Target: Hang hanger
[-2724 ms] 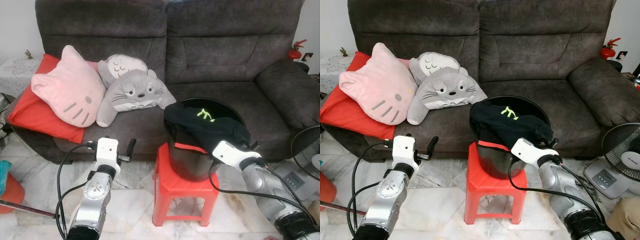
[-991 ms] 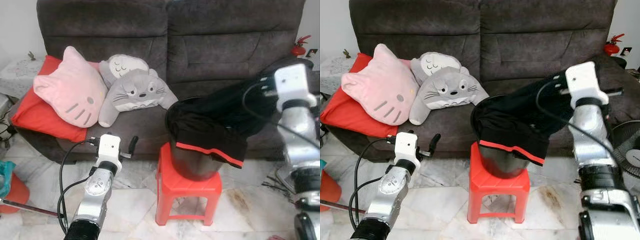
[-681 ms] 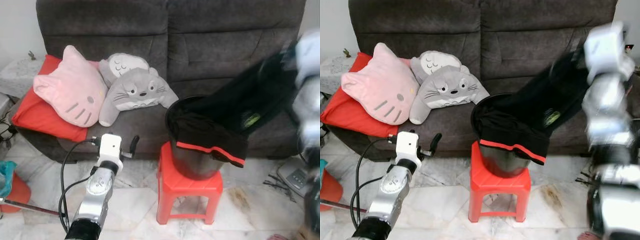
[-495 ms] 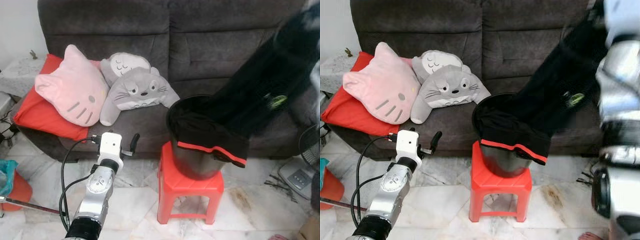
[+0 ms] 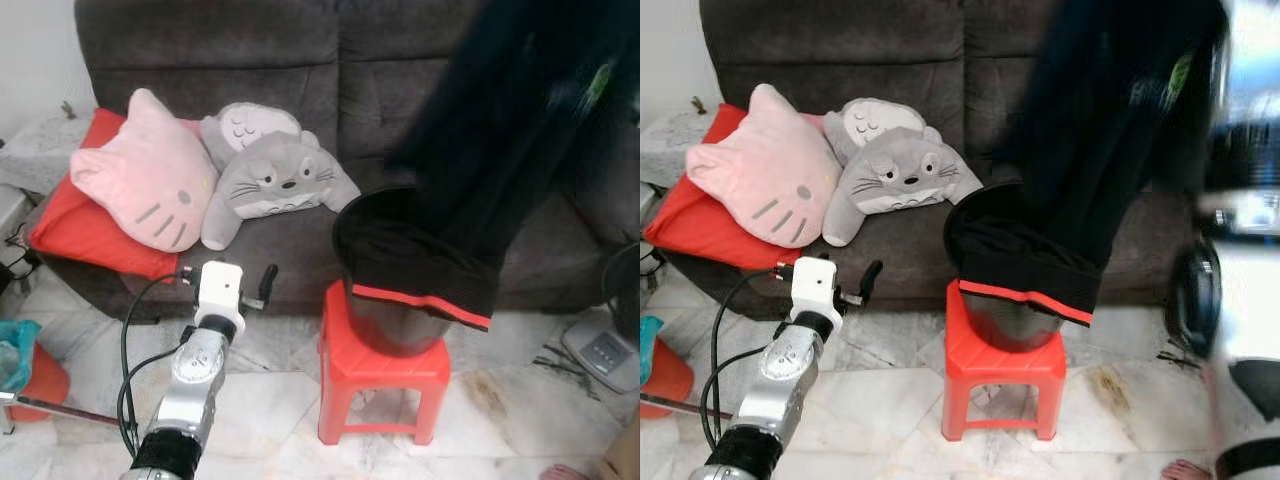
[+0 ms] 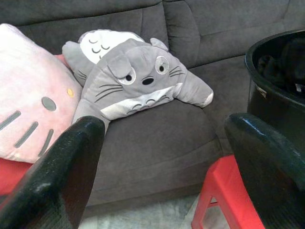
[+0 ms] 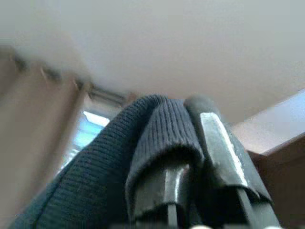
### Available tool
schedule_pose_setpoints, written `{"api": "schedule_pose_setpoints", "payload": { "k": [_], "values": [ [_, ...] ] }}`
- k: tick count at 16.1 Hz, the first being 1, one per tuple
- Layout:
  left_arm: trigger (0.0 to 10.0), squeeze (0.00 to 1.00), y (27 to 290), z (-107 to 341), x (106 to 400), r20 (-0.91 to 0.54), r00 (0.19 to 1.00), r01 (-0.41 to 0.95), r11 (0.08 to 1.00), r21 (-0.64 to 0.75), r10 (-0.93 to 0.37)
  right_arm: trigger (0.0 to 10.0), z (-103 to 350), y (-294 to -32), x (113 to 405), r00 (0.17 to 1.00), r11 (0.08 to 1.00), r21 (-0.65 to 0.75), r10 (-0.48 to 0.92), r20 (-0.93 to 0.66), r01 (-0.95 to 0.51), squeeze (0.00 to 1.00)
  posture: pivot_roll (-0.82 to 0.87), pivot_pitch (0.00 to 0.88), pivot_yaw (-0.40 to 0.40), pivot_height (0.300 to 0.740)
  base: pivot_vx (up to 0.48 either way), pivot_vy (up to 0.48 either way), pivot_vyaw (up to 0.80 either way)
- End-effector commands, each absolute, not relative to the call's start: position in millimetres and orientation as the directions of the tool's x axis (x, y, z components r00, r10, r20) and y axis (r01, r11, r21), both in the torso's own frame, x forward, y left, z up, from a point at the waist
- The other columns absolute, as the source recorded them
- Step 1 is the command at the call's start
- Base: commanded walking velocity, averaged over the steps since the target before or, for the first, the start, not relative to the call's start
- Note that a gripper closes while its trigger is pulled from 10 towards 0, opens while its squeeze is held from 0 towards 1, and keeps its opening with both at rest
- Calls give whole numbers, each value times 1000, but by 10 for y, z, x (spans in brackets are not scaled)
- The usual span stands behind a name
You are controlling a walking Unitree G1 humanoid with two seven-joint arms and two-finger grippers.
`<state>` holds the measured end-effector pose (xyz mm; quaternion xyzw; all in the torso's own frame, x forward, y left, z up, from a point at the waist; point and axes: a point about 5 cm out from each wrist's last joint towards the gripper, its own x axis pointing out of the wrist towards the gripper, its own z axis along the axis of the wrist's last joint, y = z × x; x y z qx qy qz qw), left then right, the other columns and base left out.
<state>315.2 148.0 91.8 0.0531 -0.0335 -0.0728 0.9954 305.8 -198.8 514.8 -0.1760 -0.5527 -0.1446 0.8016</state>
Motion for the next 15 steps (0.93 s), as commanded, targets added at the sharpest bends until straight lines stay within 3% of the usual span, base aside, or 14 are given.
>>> {"api": "schedule_pose_setpoints", "payload": {
  "k": [1, 2, 4, 7, 9, 15],
  "values": [
    [10000, 0, 1511, 903, 3158, 53, 989, 128, 986, 107, -134, 10000, 5328, -1933, 2871, 276, 929, -93, -11, 961, 359, 0, -114, 0, 69, 740, 0, 0, 0],
    [10000, 0, 1514, 904, 3156, 54, 990, 125, 986, 107, -131, 10000, 5361, -1805, 2832, 291, 971, -106, 40, 956, 214, 0, -115, 0, 67, 740, 0, 0, 0],
    [10000, 0, 1527, 892, 3145, 51, 991, 122, 987, 108, -128, 10000, 5215, -1578, 2865, 332, 979, -190, 156, 930, 71, 0, -116, 0, 67, 740, 0, 0, 0],
    [10000, 0, 1559, 883, 3108, 50, 992, 112, 987, 111, -119, 10000, 4345, -1565, 3250, 612, 981, -194, 143, 778, 16, 0, -90, 0, 59, 740, 0, 0, 0],
    [10000, 0, 1651, 855, 3052, 39, 994, 100, 987, 123, -105, 10000, 3490, -1728, 3263, 771, 992, -88, -11, 637, 87, 0, -87, 0, 58, 740, 0, 0, 0],
    [10000, 0, 1723, 803, 2954, 8, 992, 120, 982, 146, -123, 10000, 2478, -1741, 2892, 883, 983, -26, -151, 444, 182, 0, -90, 0, 77, 740, 0, 0, 0]
  ]
}}
